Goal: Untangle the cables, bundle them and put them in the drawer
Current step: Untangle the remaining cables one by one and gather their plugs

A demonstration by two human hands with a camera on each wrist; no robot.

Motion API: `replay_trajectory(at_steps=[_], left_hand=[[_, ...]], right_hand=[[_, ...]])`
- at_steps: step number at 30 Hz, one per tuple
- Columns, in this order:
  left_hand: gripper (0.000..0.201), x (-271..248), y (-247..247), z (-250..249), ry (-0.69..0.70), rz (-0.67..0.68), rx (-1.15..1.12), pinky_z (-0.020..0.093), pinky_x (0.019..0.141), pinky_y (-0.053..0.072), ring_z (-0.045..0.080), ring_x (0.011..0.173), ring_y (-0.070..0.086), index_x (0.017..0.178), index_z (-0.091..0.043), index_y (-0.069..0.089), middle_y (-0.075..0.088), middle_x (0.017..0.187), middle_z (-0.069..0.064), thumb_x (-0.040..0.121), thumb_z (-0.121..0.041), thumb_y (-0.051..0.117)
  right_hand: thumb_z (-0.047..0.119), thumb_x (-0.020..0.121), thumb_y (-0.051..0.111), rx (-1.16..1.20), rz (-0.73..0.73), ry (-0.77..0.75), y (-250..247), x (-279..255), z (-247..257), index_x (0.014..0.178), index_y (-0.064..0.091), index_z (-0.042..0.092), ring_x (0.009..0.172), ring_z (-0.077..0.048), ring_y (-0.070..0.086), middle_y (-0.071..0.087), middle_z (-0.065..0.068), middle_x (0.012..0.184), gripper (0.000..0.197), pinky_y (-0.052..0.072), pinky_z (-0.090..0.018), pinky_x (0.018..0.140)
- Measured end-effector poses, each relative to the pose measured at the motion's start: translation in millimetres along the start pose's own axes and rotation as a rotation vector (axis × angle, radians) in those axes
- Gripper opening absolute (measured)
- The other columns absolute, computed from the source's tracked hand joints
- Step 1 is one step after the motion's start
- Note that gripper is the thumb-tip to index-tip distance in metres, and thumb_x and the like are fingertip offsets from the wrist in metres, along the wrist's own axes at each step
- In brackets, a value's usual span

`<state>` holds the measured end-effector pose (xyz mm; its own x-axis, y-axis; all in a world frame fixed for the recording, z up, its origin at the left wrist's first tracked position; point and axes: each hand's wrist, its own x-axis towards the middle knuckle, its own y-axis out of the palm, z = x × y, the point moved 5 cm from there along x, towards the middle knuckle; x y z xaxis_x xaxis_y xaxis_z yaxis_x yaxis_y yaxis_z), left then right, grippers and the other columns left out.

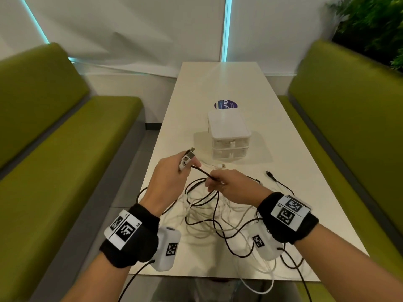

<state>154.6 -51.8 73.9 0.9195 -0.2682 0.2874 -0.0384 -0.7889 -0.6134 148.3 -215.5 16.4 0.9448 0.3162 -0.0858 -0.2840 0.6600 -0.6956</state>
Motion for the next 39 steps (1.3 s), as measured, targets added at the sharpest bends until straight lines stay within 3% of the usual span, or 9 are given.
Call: replay_trajectory(at_steps=[3,7,17,25,27,30,33,36,39], left_hand=[[0.027,-4,-1,0,0.005,-0.011,-0.077,0.036,0.057,0.040,0.022,0.059,0.047,0.085,-0.027,0.069,0.047,0.058,-0.007,0.101,-0.028,0.047],[0.028,-6,-15,6,-0.017,-0.082,-0.153,0.020,0.050,0.031,0.006,0.053,0.038,0.085,-0.024,0.069,0.046,0.057,-0.010,0.101,-0.021,0.046],[0.032,-4,-45,28,-0.128,-0.304,-0.507,0.020,0.040,0.025,0.007,0.047,0.026,0.082,-0.023,0.068,0.038,0.057,-0.009,0.103,-0.031,0.046],[0.033,-9,-44,65,-0.294,-0.282,-0.314,0.022,0.044,0.026,0.005,0.046,0.033,0.083,-0.026,0.070,0.050,0.062,-0.010,0.103,-0.028,0.044],[0.029,-9,-42,62,-0.283,-0.243,-0.177,0.021,0.049,0.033,0.002,0.049,0.043,0.092,-0.026,0.071,0.064,0.078,-0.009,0.103,-0.028,0.044],[0.023,-12,-43,43,-0.126,-0.282,0.029,0.025,0.078,0.050,-0.002,0.090,0.059,0.115,-0.021,0.066,0.067,0.114,-0.009,0.102,-0.018,0.046],[0.041,-10,-25,12,0.092,-0.195,0.152,0.013,0.088,0.044,-0.006,0.102,0.054,0.130,-0.019,0.057,0.059,0.128,-0.010,0.096,0.002,0.047],[0.053,-2,12,3,0.114,0.047,0.385,0.031,0.086,0.051,0.017,0.100,0.062,0.141,-0.022,0.046,0.052,0.133,-0.004,0.093,0.000,0.047],[0.038,5,26,14,-0.007,0.142,0.544,0.043,0.074,0.049,0.029,0.082,0.060,0.131,-0.023,0.053,0.050,0.113,0.000,0.097,-0.008,0.044]], right_hand=[[0.029,0.101,0.050,-0.025,-0.049,-0.015,-9,-2,-6,0.089,0.067,0.018,0.087,-0.010,0.062,0.071,0.005,0.088,0.024,0.049,-0.029,0.082],[0.030,0.097,0.058,0.052,-0.179,-0.061,-11,-3,-12,0.087,0.069,0.017,0.087,-0.015,0.061,0.067,0.005,0.083,0.019,0.051,-0.042,0.087],[0.030,0.096,0.057,-0.141,-0.316,-0.210,-4,13,-9,0.077,0.058,0.022,0.077,-0.012,0.050,0.057,0.009,0.074,0.020,0.048,-0.041,0.072],[0.038,0.094,0.054,-0.077,-0.426,-0.235,-7,10,-15,0.083,0.067,0.015,0.075,-0.017,0.057,0.066,0.004,0.077,0.029,0.051,-0.044,0.070],[0.044,0.093,0.049,-0.052,-0.404,-0.207,-10,13,-16,0.079,0.065,0.015,0.072,-0.015,0.060,0.067,0.004,0.073,0.036,0.051,-0.044,0.069],[0.042,0.095,0.050,-0.098,-0.374,-0.194,-13,16,-15,0.077,0.062,0.016,0.067,-0.011,0.060,0.067,0.004,0.070,0.034,0.051,-0.042,0.067],[0.033,0.097,0.054,-0.108,-0.365,-0.202,-14,18,-11,0.077,0.063,0.015,0.064,-0.009,0.060,0.068,0.007,0.069,0.028,0.051,-0.040,0.065],[0.030,0.098,0.055,-0.108,-0.383,-0.225,-14,18,-5,0.079,0.063,0.014,0.064,-0.008,0.062,0.070,0.007,0.068,0.026,0.052,-0.038,0.064],[0.028,0.096,0.058,-0.119,-0.391,-0.249,-15,16,-3,0.078,0.064,0.016,0.065,-0.008,0.062,0.070,0.007,0.069,0.023,0.052,-0.038,0.065]])
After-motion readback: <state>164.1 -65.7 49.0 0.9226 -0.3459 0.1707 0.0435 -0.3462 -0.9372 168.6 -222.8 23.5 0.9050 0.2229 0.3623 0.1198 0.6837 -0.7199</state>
